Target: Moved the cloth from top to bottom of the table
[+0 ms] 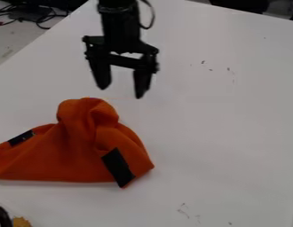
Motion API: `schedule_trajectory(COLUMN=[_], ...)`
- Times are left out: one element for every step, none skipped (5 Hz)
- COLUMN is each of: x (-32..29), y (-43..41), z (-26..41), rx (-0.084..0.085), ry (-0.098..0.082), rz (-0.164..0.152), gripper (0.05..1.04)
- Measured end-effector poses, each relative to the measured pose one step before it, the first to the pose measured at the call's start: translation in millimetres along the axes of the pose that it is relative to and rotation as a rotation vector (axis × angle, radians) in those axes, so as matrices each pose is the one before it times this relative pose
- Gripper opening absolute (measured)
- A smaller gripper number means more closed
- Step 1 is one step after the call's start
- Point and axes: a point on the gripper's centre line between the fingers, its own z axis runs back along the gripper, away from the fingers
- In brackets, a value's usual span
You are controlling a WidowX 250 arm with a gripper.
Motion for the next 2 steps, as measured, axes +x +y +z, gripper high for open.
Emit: schedule_trajectory(x=[-0.18,-8.95], y=[-34.12,-23.31], z=[-1.2,-5.7], rx=[-0.0069,-0.0083], ry=[-0.0121,-0.0048], rz=[-0.0332,0.0313], gripper=[0.999,0.999])
